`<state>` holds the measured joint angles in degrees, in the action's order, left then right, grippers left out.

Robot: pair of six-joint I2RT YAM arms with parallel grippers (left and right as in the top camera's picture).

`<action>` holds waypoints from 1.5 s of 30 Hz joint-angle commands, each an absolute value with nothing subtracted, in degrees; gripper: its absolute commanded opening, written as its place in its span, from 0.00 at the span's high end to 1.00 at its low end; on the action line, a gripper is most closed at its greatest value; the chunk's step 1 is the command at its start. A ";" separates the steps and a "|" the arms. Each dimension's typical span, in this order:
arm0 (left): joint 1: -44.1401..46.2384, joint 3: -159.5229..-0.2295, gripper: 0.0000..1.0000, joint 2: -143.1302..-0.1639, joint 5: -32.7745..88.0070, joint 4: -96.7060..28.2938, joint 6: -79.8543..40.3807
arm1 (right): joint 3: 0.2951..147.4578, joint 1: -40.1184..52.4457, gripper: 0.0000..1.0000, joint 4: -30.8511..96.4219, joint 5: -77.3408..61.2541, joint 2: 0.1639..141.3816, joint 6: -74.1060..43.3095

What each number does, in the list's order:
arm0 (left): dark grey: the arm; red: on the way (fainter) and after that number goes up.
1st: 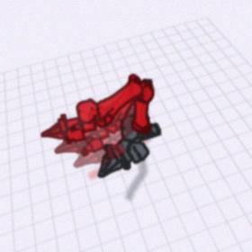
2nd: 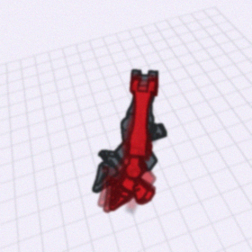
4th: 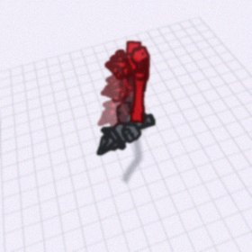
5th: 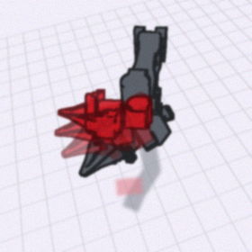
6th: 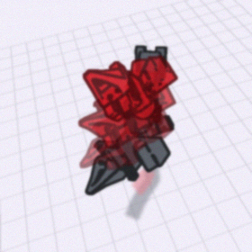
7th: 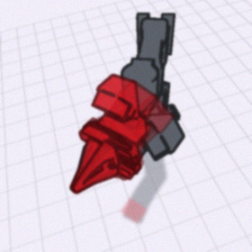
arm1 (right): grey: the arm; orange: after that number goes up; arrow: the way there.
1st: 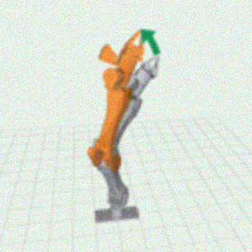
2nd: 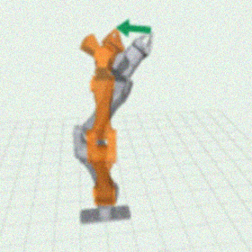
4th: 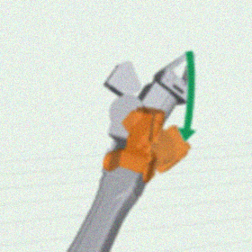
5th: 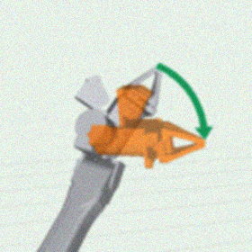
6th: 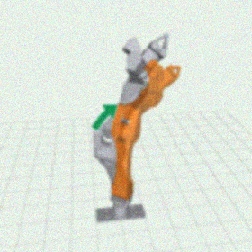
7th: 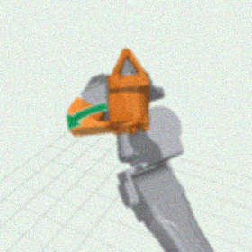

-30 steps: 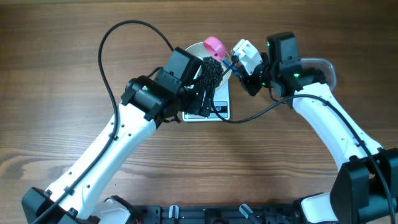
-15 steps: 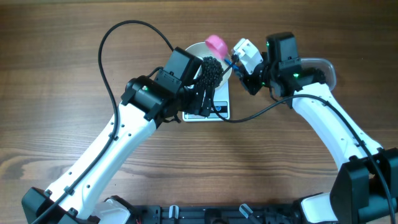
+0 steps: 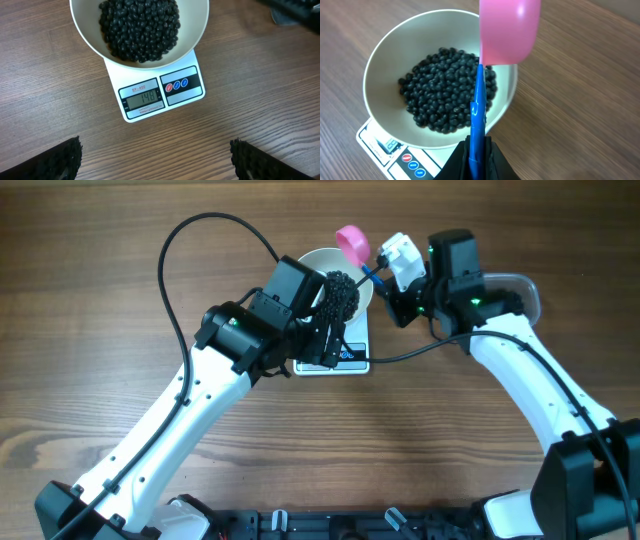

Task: Scoop item into bowl and weigh 150g on scale
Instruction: 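Tilt scoop and shake beans gradually into white bowl with right gripper, then move empty scoop back to bean tub with right gripper, then dip pink scoop into black beans in tub with right gripper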

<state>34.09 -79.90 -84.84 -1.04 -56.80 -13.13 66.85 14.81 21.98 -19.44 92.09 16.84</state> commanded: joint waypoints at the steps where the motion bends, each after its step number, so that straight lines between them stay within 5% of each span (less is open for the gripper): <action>1: 34.28 -80.79 0.00 -84.05 -1.58 -56.82 -12.40 | 67.11 9.02 0.96 22.15 -17.47 86.35 14.94; 15: 34.28 -80.79 0.00 -84.05 -1.58 -56.82 -12.40 | 67.11 -13.41 0.96 40.97 -7.44 81.17 17.02; 37: 34.28 -80.79 0.00 -84.07 -1.58 -56.82 -12.40 | 67.05 -13.58 0.96 50.43 -4.27 89.89 23.97; 45: 34.28 -80.79 0.00 -84.05 -1.58 -56.82 -12.40 | 67.05 -13.54 0.96 50.46 -12.95 90.56 23.77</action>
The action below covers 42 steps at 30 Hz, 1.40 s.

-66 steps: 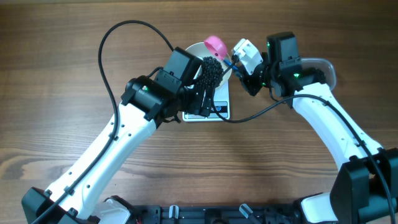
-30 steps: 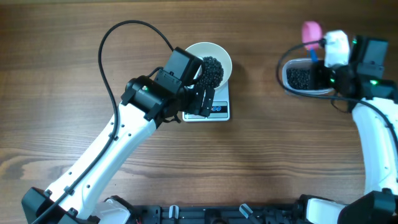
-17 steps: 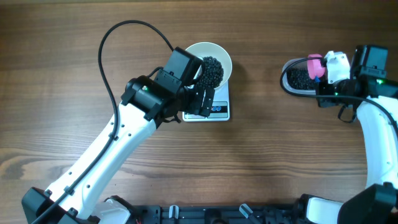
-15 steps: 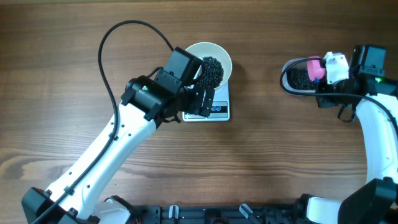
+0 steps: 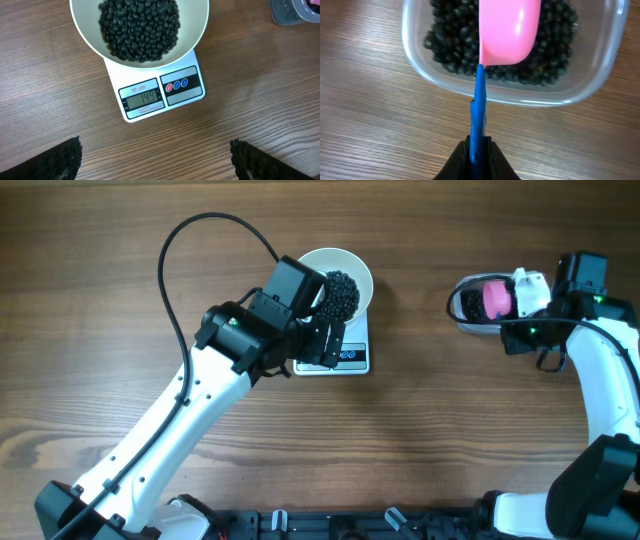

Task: Scoop item into bowl and weigh 150g on scale
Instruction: 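Dip pink scoop into black beans in tub with right gripper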

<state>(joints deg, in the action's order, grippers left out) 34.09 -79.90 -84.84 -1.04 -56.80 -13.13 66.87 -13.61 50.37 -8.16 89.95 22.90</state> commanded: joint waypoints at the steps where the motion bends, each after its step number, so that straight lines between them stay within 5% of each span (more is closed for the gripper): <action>1: 34.28 -80.79 0.00 -84.07 -1.58 -56.82 -12.40 | 67.02 -13.45 0.96 50.76 -13.91 90.56 23.79; 17: 34.28 -80.79 0.00 -84.07 -1.58 -56.82 -12.40 | 67.05 -13.30 0.96 53.45 -20.27 90.56 23.86; 32: 34.28 -80.79 0.00 -84.05 -1.58 -56.82 -12.40 | 67.00 -13.30 0.95 48.49 -11.03 91.31 23.94; 42: 34.28 -80.79 0.00 -84.05 -1.58 -56.82 -12.40 | 67.00 -13.19 0.96 51.53 -24.97 93.51 23.90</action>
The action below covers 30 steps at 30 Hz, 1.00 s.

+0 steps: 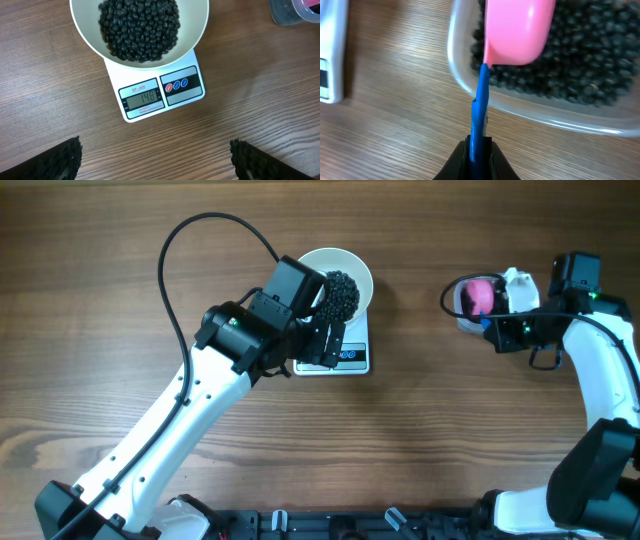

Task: Scoop item into bowl and weigh 150g on scale
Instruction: 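Dip pink scoop into black beans in tub with right gripper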

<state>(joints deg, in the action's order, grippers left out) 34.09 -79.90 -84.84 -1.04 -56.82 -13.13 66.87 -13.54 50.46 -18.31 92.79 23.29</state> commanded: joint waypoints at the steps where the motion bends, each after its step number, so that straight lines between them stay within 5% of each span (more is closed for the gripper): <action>1: 34.28 -80.79 0.00 -84.05 -1.58 -56.82 -12.40 | 67.00 -13.19 0.96 51.90 -25.96 93.51 23.97; 30: 34.28 -80.79 0.00 -84.07 -1.58 -56.82 -12.40 | 67.16 -22.94 0.96 54.19 -37.60 93.17 22.00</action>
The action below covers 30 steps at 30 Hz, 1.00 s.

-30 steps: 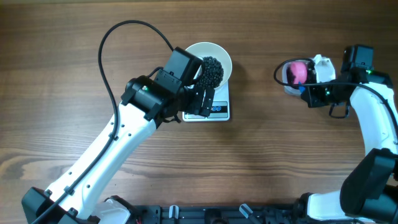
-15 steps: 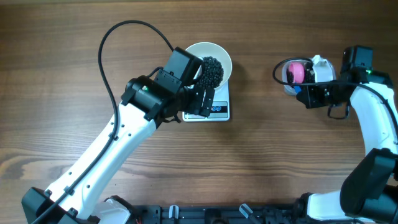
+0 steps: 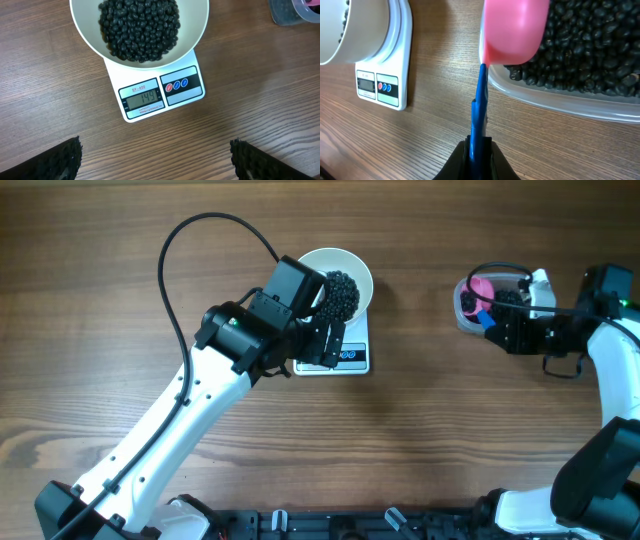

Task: Scoop item into bowl and weigh 150g on scale
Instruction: 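Dip pink scoop into black beans in tub with right gripper, then lift filled scoop and carry it over the bowl with right gripper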

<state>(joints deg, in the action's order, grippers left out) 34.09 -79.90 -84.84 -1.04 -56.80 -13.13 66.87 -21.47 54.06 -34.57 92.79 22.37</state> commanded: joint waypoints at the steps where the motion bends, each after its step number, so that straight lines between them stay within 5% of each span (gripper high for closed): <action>1: 34.28 -80.79 0.00 -84.07 -1.56 -56.82 -12.40 | 67.16 -23.35 0.96 54.15 -37.60 93.17 21.41; 10: 34.28 -80.79 0.00 -84.05 -1.56 -56.82 -12.40 | 67.16 -28.16 0.96 54.11 -38.94 93.17 17.52; 30: 34.28 -80.79 0.00 -84.07 -1.58 -56.82 -12.43 | 67.16 -28.75 0.96 51.99 -73.63 93.17 17.58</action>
<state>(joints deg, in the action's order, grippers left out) 34.09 -79.90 -84.84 -1.04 -56.80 -13.13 66.87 -29.69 52.47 -65.93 92.79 17.76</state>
